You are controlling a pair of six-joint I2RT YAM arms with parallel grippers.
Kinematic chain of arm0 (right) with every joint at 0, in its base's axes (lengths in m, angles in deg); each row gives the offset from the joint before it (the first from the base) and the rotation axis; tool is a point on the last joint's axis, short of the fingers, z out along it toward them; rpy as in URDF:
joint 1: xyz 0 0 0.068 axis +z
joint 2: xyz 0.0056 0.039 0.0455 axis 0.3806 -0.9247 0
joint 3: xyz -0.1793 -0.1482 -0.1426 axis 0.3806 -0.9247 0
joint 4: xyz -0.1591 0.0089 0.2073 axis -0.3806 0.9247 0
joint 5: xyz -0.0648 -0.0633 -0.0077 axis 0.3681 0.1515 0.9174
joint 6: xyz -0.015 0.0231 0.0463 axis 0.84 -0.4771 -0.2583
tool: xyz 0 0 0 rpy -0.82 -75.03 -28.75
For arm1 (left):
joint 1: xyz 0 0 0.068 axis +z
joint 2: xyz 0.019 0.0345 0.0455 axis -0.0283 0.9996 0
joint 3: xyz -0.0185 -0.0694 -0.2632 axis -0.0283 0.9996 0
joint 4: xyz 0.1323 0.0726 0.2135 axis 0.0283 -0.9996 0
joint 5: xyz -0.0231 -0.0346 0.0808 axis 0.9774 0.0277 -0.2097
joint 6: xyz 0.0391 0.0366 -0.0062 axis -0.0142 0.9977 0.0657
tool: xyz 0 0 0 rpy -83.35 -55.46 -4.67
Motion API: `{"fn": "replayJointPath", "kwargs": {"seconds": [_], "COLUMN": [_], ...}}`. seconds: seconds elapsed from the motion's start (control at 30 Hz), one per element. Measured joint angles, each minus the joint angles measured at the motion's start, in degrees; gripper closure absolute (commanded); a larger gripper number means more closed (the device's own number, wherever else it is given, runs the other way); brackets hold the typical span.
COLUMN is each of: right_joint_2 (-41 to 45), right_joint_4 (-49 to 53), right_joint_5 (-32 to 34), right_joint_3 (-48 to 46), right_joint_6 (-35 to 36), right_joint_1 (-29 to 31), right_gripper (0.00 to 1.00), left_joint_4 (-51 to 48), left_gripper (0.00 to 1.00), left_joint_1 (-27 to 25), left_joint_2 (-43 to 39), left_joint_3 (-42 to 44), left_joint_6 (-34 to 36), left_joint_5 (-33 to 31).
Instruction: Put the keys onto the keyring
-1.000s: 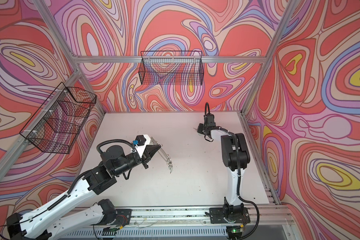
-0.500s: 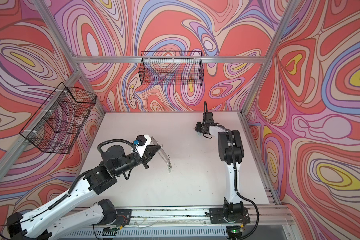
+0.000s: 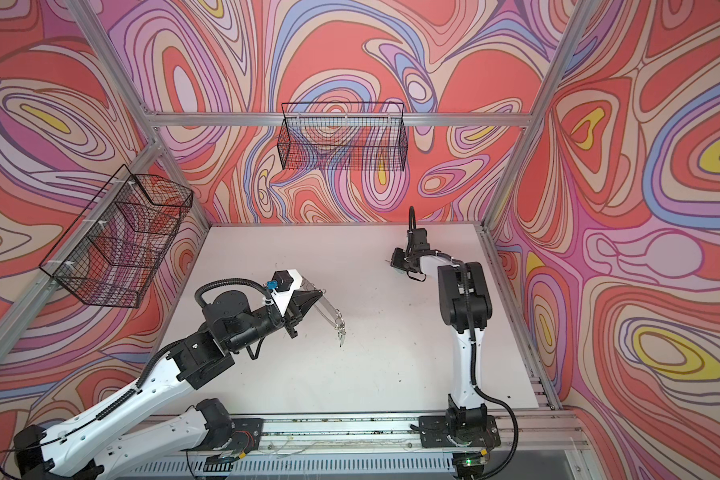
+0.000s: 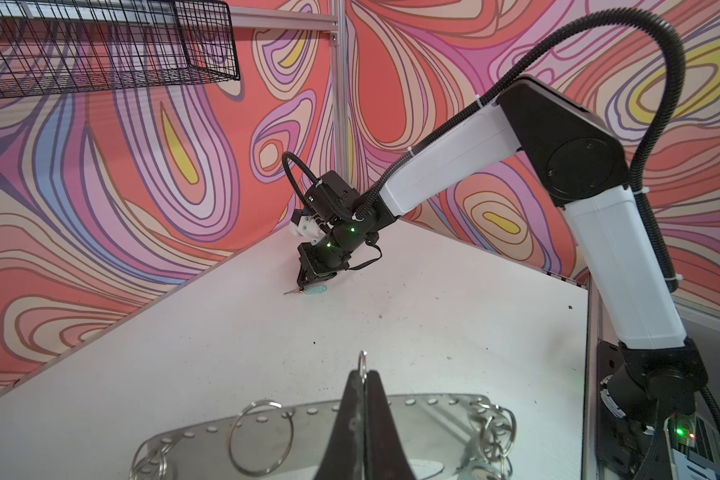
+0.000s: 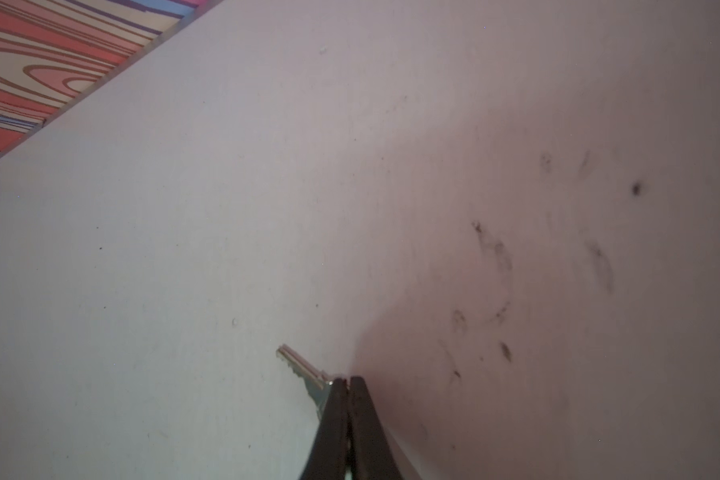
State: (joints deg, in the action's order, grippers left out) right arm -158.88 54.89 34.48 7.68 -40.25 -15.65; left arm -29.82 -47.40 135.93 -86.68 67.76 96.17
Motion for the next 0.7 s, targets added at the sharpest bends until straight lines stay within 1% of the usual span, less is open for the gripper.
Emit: {"fn": "replayJointPath", "kwargs": {"seconds": [0.1,0.2,0.33,0.47,0.57,0.7], "right_joint_2": [5.6,13.2,25.8,38.0,46.1,54.5], "right_joint_4": [-1.0,-2.3,-3.4,-2.6,0.9,7.9], "right_joint_5": [-0.4,-1.0,-1.6,-1.7,-1.9,-1.2], "right_joint_3": [-6.4,-13.1,-21.2,-26.6,-29.3,-31.2], "right_joint_6": [-0.6,-1.7,-3.1,-3.2,-2.5,-1.3], "right_joint_1": [0.0,0.0,0.5,2.8,5.0,8.7], "right_gripper": [1.00,1.00,1.00,1.00,1.00,1.00], "left_joint_4": [0.0,-0.1,-0.5,-1.0,-1.3,-1.3], "left_gripper": [1.00,1.00,1.00,1.00,1.00,1.00], "left_joint_1": [0.0,0.0,0.0,0.0,0.0,0.0], "left_joint_2": [0.0,0.0,-0.3,-1.2,-2.1,-3.4], "left_joint_3": [0.0,0.0,0.0,-0.2,-0.2,-0.2], "left_joint_6": [0.0,0.0,0.0,-0.3,-0.4,-0.9], "left_joint_5": [0.0,0.0,0.0,0.2,0.3,0.5]}}
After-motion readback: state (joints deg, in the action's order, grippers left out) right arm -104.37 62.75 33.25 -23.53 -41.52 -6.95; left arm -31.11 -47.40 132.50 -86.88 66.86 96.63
